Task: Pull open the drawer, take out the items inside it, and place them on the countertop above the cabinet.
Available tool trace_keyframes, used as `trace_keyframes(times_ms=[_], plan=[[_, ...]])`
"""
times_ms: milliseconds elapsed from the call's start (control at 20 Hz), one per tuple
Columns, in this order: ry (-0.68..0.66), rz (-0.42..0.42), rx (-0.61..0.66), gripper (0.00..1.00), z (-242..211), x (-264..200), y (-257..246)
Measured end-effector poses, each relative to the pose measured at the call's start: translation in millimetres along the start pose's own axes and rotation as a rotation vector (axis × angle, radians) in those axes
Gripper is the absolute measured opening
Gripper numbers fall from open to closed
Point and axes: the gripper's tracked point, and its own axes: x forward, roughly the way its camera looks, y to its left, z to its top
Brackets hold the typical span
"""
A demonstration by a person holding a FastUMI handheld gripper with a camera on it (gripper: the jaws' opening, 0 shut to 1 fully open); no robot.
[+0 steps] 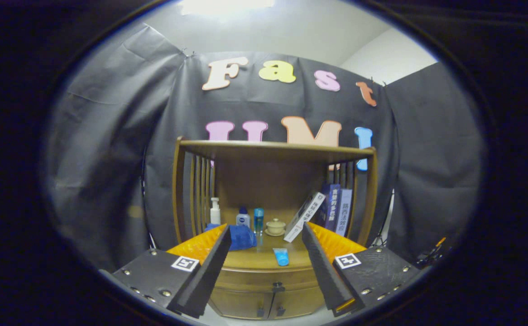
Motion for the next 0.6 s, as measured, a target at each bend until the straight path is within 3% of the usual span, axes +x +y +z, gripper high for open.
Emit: trace_keyframes(times_ms=[300,600], plan=[[0.01,-0.067,0.015,0.95,14.1,-44.5,-22.1],[0.027,-0.053,0.023,0.96,11.6,-66.1,-27.0]])
